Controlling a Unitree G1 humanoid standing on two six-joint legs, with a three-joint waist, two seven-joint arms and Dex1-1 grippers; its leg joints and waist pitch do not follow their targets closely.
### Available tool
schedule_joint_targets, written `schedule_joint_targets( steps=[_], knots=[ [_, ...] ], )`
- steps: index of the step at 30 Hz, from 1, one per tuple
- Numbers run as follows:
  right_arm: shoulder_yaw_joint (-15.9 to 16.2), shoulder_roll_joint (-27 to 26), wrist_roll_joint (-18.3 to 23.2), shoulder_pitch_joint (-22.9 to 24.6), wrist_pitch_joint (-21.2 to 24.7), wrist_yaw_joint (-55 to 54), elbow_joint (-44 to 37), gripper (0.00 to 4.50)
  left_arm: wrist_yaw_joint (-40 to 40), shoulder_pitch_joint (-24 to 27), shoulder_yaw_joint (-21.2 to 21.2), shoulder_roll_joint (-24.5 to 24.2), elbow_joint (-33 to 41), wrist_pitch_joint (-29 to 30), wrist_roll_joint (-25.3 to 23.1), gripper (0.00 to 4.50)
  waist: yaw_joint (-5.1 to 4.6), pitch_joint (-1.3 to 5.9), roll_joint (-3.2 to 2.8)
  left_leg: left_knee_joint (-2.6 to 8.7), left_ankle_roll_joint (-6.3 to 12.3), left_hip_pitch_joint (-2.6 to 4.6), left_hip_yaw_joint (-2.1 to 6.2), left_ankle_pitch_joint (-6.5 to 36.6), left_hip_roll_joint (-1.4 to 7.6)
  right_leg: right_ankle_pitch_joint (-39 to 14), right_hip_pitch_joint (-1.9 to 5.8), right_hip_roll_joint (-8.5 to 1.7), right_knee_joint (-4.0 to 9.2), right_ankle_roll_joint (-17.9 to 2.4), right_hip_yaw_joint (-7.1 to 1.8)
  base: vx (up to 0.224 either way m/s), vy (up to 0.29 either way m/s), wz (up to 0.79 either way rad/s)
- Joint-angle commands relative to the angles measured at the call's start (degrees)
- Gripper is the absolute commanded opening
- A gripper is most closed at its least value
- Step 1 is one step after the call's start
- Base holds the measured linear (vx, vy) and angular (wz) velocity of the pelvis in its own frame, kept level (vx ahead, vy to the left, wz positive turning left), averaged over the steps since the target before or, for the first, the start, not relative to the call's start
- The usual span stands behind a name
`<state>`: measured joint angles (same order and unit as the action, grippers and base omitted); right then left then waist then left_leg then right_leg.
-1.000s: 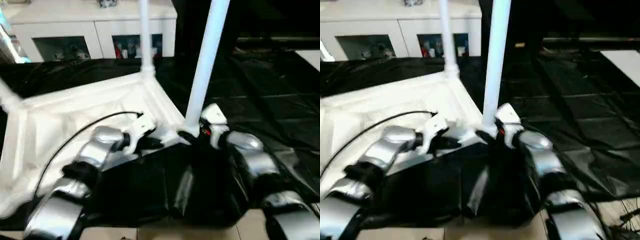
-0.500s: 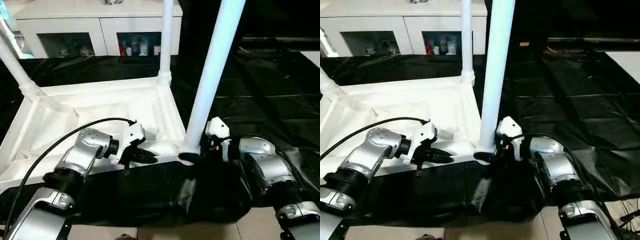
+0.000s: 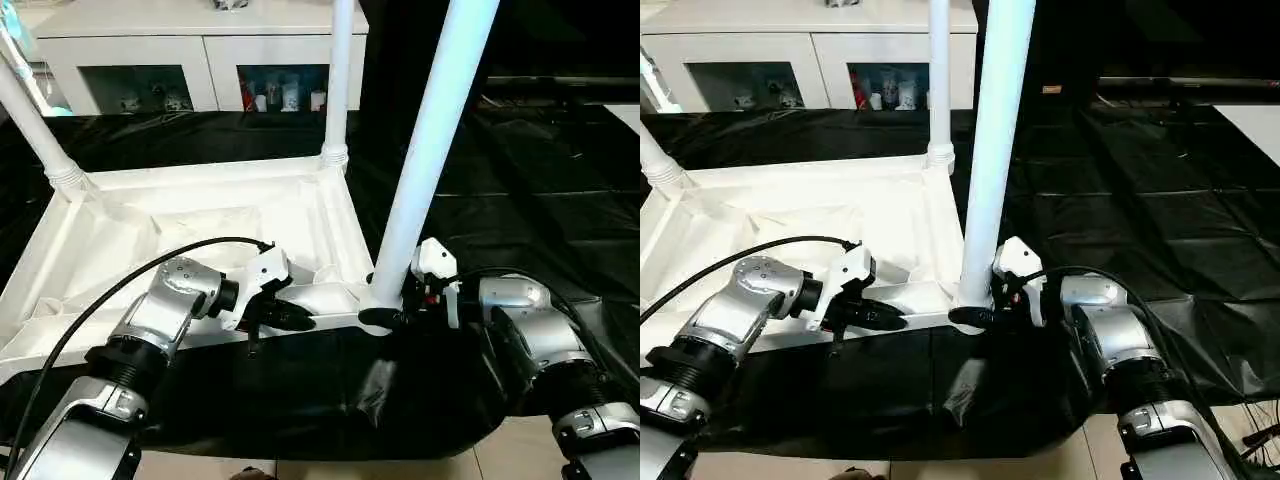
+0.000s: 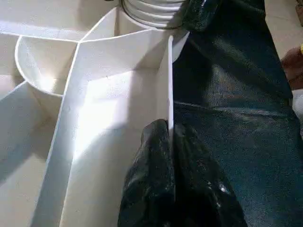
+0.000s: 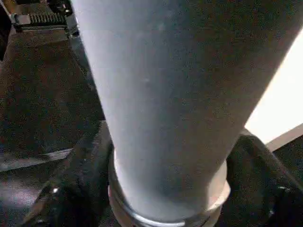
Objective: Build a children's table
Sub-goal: Rotate leg to tighten
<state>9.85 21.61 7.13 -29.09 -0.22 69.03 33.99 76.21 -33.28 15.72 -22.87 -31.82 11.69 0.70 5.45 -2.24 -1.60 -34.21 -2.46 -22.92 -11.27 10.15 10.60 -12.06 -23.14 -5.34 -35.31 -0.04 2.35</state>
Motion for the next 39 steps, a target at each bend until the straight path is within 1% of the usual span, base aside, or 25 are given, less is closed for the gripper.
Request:
schedule_joint_targets(
  steps=[1, 7, 11, 13, 14, 15, 17, 18, 19, 20, 21, 22, 23, 24, 25, 26, 27, 29, 30, 31, 32, 34, 35, 38, 39],
  knots=[
    [0.6, 0.3, -0.2, 0.2, 0.0, 0.1, -0.1, 2.87, 2.0, 1.3, 1.6, -0.3, 0.3, 1.1, 0.7, 0.00, 0.19, 3.73, 0.56, 3.51, 6.99, 1.53, 0.89, 5.7, 2.68, 3.8, 2.76, -2.83, 2.64, -16.7, -1.46, 0.000, 0.000, 0.00],
    [0.4, -0.1, 0.0, 0.5, 0.5, 0.1, -0.3, 2.74, 2.4, 1.4, 1.8, -0.5, 0.6, 1.5, 0.6, 0.00, 0.19, 3.75, 0.60, 3.41, 7.18, 1.50, 0.88, 5.6, 2.64, 3.8, 2.78, -2.79, 2.59, -16.8, -1.43, 0.000, 0.000, 0.00],
    [-0.2, -1.0, 0.8, 0.8, 0.8, -0.8, -0.2, 2.72, 2.1, 1.3, 2.0, -0.3, 0.5, 1.4, 0.5, 0.00, 0.19, 3.79, 0.34, 3.39, 6.80, 1.55, 0.91, 5.9, 2.64, 3.5, 2.78, -2.79, 2.59, -16.7, -1.44, 0.000, 0.000, 0.00],
    [-1.7, -3.0, 1.6, 0.9, 1.5, -4.2, 0.9, 2.72, -0.3, 0.7, 1.6, 0.8, -0.9, 0.7, 0.0, 0.00, 0.08, 3.76, 0.21, 3.39, 6.76, 1.46, 0.89, 6.0, 2.59, 3.9, 2.69, -2.79, 2.58, -16.9, -1.47, 0.000, 0.000, 0.00],
    [-3.6, -5.4, 2.8, 0.8, 2.5, -8.0, 2.3, 2.72, -4.3, -0.2, 0.9, 2.4, -3.2, -0.6, -0.8, 0.00, -0.08, 3.64, 0.15, 3.54, 6.28, 1.45, 0.92, 7.0, 2.62, 2.8, 2.66, -2.79, 2.74, -16.9, -1.46, 0.000, 0.000, 0.00],
    [-4.1, -6.1, 3.1, 0.7, 2.8, -9.0, 2.6, 2.72, -5.4, -0.4, 0.7, 2.8, -3.9, -1.1, -1.1, 0.00, -0.08, 3.62, 0.17, 3.59, 5.82, 1.54, 0.97, 7.7, 2.60, 1.8, 2.61, -2.85, 2.90, -16.8, -1.48, 0.000, 0.000, 0.00],
    [-5.1, -8.8, 2.3, 0.0, 2.5, -15.4, 5.5, 2.72, -8.8, -1.4, -0.5, 4.9, -6.3, -0.3, -0.8, 0.00, -0.46, 3.10, 0.14, 4.18, 3.08, 1.79, 1.05, 12.6, 2.55, -6.1, 2.43, -3.02, 3.69, -15.7, -1.63, 0.000, 0.000, 0.00],
    [-5.1, -8.8, 2.3, 0.0, 2.5, -15.4, 5.5, 2.72, -8.8, -1.4, -0.5, 4.9, -6.3, -0.3, -0.8, 0.00, -0.46, 3.10, 0.14, 4.18, 3.08, 1.79, 1.05, 12.6, 2.55, -6.1, 2.43, -3.02, 3.69, -15.7, -1.63, 0.000, 0.000, 0.00],
    [-5.9, -12.1, 1.0, -0.8, 2.3, -23.1, 8.6, 2.72, -13.7, -2.6, -1.1, 7.4, -8.9, 0.9, -1.4, 0.00, -0.93, 2.48, 0.12, 4.89, 0.29, 2.09, 1.26, 18.0, 2.50, -15.2, 2.27, -3.16, 4.50, -13.6, -1.72, 0.000, 0.000, 0.00],
    [-5.9, -12.4, 0.9, -0.9, 2.3, -23.7, 8.8, 2.72, -14.0, -2.7, -1.1, 7.5, -9.1, 0.9, -1.5, 0.00, -1.00, 2.41, 0.00, 5.04, -0.69, 2.45, 1.38, 19.9, 2.51, -18.1, 2.12, -3.31, 4.79, -13.0, -1.77, 0.000, 0.000, 0.00],
    [-7.0, -15.3, 0.1, -2.0, 2.2, -31.5, 11.6, 2.72, -18.9, -3.9, -1.4, 9.6, -11.4, 1.7, -2.4, 0.00, -1.14, 2.50, 0.15, 5.13, -1.95, 2.70, 1.58, 21.3, 2.54, -20.8, 2.08, -3.46, 5.07, -11.8, -1.90, 0.000, 0.000, 0.00],
    [-7.2, -15.9, -0.1, -2.2, 2.1, -33.3, 12.2, 2.72, -19.9, -4.1, -1.5, 10.0, -11.9, 1.8, -2.6, 0.00, -1.27, 2.40, 0.10, 5.29, -2.35, 2.80, 1.65, 21.7, 2.51, -21.5, 1.95, -3.44, 5.25, -11.4, -1.95, 0.000, 0.000, 0.00],
    [-7.8, -17.1, -0.3, -2.8, 2.1, -36.8, 13.5, 2.72, -21.8, -4.6, -1.7, 10.9, -12.7, 2.2, -2.9, 0.00, -1.64, 2.12, 0.02, 5.58, -2.93, 2.89, 1.91, 24.1, 2.41, -24.8, 1.94, -3.45, 5.68, -10.1, -1.80, 0.000, 0.000, 0.00],
    [-9.4, -19.8, -0.7, -4.8, 1.9, -45.3, 17.4, 2.72, -27.8, -6.2, -2.5, 13.7, -15.5, 2.5, -3.3, 0.00, -1.92, 2.15, 0.12, 5.76, -3.28, 3.22, 2.00, 25.3, 2.42, -25.9, 1.83, -3.45, 5.99, -9.4, -1.72, 0.000, 0.000, 0.00],
    [-9.4, -19.8, -0.7, -4.8, 1.9, -45.3, 17.4, 2.72, -27.8, -6.2, -2.5, 13.7, -15.5, 2.5, -3.3, 0.00, -2.22, 2.15, 0.00, 5.78, -3.58, 3.35, 2.03, 25.9, 2.34, -26.2, 1.69, -3.39, 6.01, -9.4, -1.71, 0.000, 0.000, 0.00],
    [-10.2, -21.4, -1.3, -6.3, 1.4, -50.5, 20.1, 2.72, -31.8, -7.5, -3.1, 15.7, -17.9, 2.4, -3.6, 0.00, -2.27, 2.32, 0.23, 5.77, -3.67, 3.58, 2.05, 25.9, 2.24, -26.4, 1.61, -3.37, 6.23, -9.1, -1.77, 0.000, 0.000, 0.00],
    [-11.2, -22.7, -1.7, -7.7, 0.5, -54.9, 22.6, 2.72, -35.0, -8.8, -3.7, 17.3, -20.4, 2.0, -4.0, 0.00, -2.24, 2.23, 0.26, 5.71, -3.40, 3.70, 2.03, 26.1, 2.21, -26.4, 1.40, -3.42, 6.49, -9.0, -1.85, 0.000, 0.000, 0.00],
    [-11.8, -23.2, -1.6, -8.1, 0.1, -56.2, 23.4, 2.72, -35.8, -9.2, -3.7, 17.6, -21.2, 1.6, -4.4, 0.00, -2.18, 2.19, 0.19, 5.64, -2.94, 3.92, 2.02, 27.1, 2.11, -26.9, 1.26, -3.37, 6.78, -8.7, -1.80, 0.000, 0.000, 0.00],
    [-12.7, -24.3, -1.3, -8.9, -0.6, -58.7, 24.9, 2.72, -37.2, -9.9, -3.4, 18.3, -22.6, 1.0, -5.2, 0.00, -2.18, 2.24, 0.43, 5.75, -2.50, 3.79, 1.99, 27.1, 2.14, -26.3, 1.26, -3.37, 6.86, -8.4, -1.85, 0.000, 0.000, 0.00],
    [-13.2, -25.0, -1.3, -9.4, -1.1, -60.4, 25.8, 2.72, -38.0, -10.3, -3.2, 18.7, -23.4, 0.7, -5.7, 0.00, -2.11, 2.33, 0.23, 5.92, -2.25, 3.73, 2.08, 26.7, 2.17, -25.0, 1.31, -3.37, 6.74, -8.5, -1.83, 0.000, 0.000, 0.00],
    [-12.7, -25.6, -2.1, -9.8, -1.5, -60.8, 26.4, 2.72, -38.4, -10.5, -3.0, 19.0, -23.8, 0.4, -6.1, 0.00, -2.15, 2.38, 0.41, 6.01, -2.09, 3.59, 2.04, 26.4, 2.18, -24.2, 1.45, -3.30, 6.71, -8.6, -1.79, 0.000, 0.000, 0.00],
    [-12.1, -26.1, -2.9, -10.0, -1.7, -61.4, 27.0, 2.72, -38.4, -10.7, -2.8, 19.1, -24.0, 0.1, -6.2, 0.00, -2.09, 2.48, 0.31, 6.25, -1.55, 3.28, 1.99, 25.1, 2.21, -21.1, 1.79, -3.25, 6.50, -9.1, -1.77, 0.000, 0.000, 0.00],
    [-11.4, -26.5, -3.9, -10.6, -2.1, -61.5, 28.1, 2.72, -38.3, -10.9, -2.7, 19.2, -24.6, -0.6, -6.3, 0.00, -2.14, 2.47, 0.55, 6.28, -1.38, 3.15, 1.95, 24.8, 2.21, -20.7, 1.83, -3.22, 6.48, -9.1, -1.76, 0.000, 0.000, 0.00],
    [-12.5, -26.9, -3.5, -11.3, -3.1, -61.8, 29.5, 2.72, -37.5, -11.0, -2.7, 18.7, -25.6, -2.0, -6.6, 0.00, -2.06, 2.32, 0.67, 6.24, -1.01, 3.34, 1.91, 25.9, 2.14, -22.9, 1.59, -3.45, 6.78, -8.8, -1.87, 0.000, 0.000, 0.00],
    [-13.3, -27.0, -3.1, -11.6, -3.9, -61.7, 29.8, 3.06, -37.2, -11.0, -2.7, 18.5, -26.0, -2.6, -6.8, 0.00, -2.05, 2.28, 0.66, 6.22, -0.98, 3.36, 1.93, 26.2, 2.14, -23.9, 1.52, -3.54, 6.93, -8.6, -1.89, 0.000, 0.000, 0.00]
  ],
)
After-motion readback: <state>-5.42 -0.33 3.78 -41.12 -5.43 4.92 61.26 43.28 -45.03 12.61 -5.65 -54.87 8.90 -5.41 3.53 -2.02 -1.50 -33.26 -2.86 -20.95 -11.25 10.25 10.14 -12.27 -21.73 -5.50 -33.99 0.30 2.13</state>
